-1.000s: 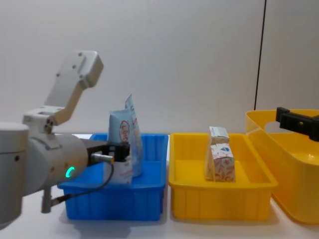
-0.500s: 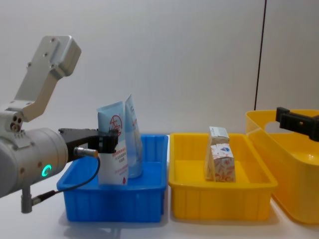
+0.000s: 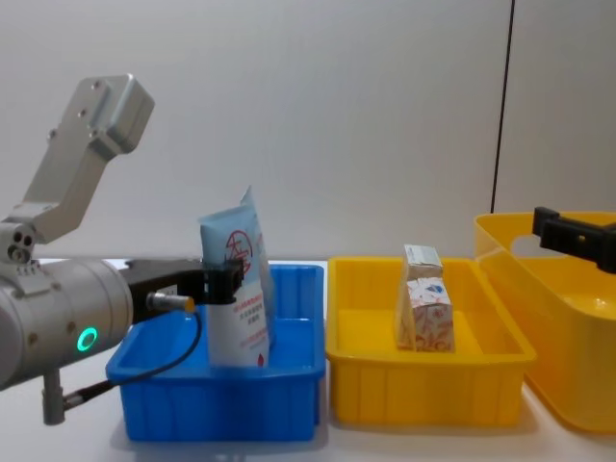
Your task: Bimanual collaborative sorting of washing and personal care products
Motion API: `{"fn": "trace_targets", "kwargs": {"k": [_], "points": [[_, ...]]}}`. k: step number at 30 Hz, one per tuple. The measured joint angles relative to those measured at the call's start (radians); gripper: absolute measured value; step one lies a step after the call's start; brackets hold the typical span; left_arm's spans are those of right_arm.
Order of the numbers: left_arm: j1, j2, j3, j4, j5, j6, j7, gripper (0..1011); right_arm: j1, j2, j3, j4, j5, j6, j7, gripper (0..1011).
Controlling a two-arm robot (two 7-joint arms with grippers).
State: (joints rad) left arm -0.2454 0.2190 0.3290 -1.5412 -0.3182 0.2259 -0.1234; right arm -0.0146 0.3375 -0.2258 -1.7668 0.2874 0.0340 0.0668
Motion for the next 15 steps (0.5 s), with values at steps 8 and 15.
{"fn": "trace_targets", "kwargs": {"k": [8, 15], "points": [[-0.015, -0.002, -0.015, -0.007, -0.003, -0.035, -0.019, 169, 0.000, 0.000, 0.000, 0.000, 0.000, 0.000, 0.000, 1003], [-0.047, -0.009, -0.035, -0.011, 0.009, -0.083, -0.022, 169, 0.000, 0.000, 0.000, 0.000, 0.000, 0.000, 0.000, 1003]]}}
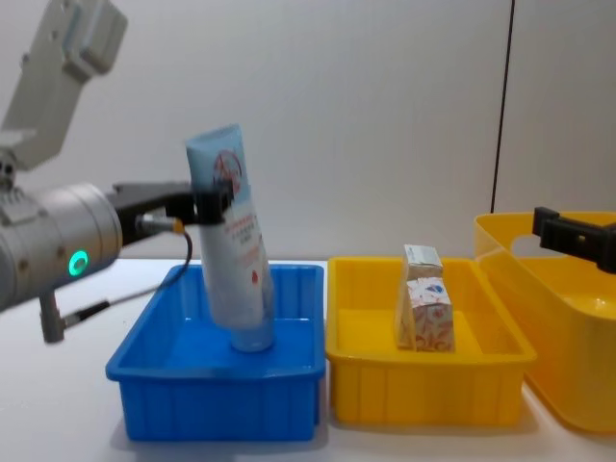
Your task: Bimanual collaborative sorting of washing and personal care products
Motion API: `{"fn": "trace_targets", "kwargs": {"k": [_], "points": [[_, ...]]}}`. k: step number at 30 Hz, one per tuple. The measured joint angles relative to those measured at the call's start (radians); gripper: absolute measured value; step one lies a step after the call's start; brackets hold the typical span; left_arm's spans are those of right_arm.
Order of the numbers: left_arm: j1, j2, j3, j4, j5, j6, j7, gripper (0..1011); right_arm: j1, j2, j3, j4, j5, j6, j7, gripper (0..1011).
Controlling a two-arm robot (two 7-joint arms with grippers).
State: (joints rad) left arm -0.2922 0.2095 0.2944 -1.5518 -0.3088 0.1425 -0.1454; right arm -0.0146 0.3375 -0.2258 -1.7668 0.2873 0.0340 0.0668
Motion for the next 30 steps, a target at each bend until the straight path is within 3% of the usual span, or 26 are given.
{"fn": "trace_targets", "kwargs": {"k": [12, 30], "points": [[-0.050, 0.002, -0.030, -0.032, -0.011, -0.029, -0.040, 169, 0.000, 0.000, 0.000, 0.000, 0.000, 0.000, 0.000, 1003], [-0.064, 0.051, -0.018, -0.077, -0.126, 0.045, -0.206, 169, 0.000, 0.000, 0.000, 0.000, 0.000, 0.000, 0.000, 1003]]}}
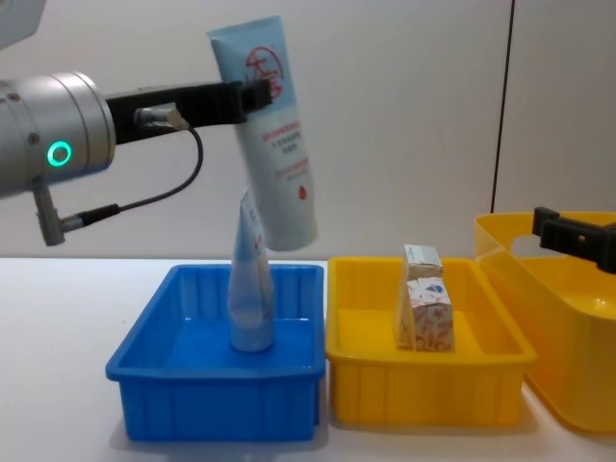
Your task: Bimanual collaborative sorting of washing and personal care products
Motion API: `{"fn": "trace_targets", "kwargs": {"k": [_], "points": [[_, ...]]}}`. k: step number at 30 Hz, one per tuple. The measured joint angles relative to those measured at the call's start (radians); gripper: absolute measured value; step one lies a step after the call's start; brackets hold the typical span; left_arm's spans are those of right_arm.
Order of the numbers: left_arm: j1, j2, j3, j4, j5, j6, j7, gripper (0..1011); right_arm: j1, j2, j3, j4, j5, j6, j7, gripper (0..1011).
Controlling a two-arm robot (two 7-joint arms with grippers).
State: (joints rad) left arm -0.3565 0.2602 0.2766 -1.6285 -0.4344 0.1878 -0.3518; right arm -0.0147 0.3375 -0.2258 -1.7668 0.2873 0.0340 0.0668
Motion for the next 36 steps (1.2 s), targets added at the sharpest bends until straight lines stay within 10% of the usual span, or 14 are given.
{"fn": "trace_targets", "kwargs": {"k": [13, 36], "points": [[0.010, 0.045, 0.066, -0.003, -0.046, 0.072, -0.114, 169, 0.000, 0.000, 0.000, 0.000, 0.000, 0.000, 0.000, 1003], [0.029, 0.071, 0.120, -0.015, -0.047, 0.096, -0.144, 169, -0.005, 0.032, 0.010, -0.035, 0.056, 0.048, 0.089, 1003]]}}
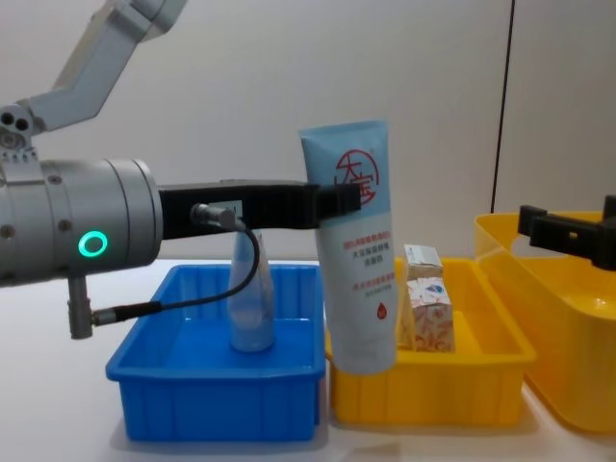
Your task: Bimanual collaborative sorting of washing and personal care products
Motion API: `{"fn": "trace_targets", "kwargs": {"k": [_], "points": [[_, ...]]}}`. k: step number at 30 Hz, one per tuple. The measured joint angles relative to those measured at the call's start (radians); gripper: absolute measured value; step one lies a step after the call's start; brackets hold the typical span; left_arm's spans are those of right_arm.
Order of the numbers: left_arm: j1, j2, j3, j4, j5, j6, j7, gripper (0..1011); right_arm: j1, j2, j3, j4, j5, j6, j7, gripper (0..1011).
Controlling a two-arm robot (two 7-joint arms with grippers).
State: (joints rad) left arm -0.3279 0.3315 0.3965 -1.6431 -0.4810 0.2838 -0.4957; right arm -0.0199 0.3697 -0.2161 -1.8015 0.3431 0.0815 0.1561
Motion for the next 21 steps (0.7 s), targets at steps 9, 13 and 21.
{"fn": "trace_targets", "kwargs": {"k": [9, 13, 21], "points": [[0.002, 0.003, 0.005, -0.001, 0.001, 0.002, -0.003, 169, -0.006, 0.047, 0.005, -0.030, 0.065, 0.059, 0.095, 1003], [0.002, 0.003, 0.007, -0.002, 0.001, 0.003, -0.004, 169, -0.006, 0.078, 0.002, -0.037, 0.101, 0.095, 0.152, 1003], [0.003, 0.004, 0.008, -0.002, 0.001, 0.003, -0.005, 169, 0.012, 0.127, -0.024, -0.028, 0.139, 0.147, 0.245, 1003]]}}
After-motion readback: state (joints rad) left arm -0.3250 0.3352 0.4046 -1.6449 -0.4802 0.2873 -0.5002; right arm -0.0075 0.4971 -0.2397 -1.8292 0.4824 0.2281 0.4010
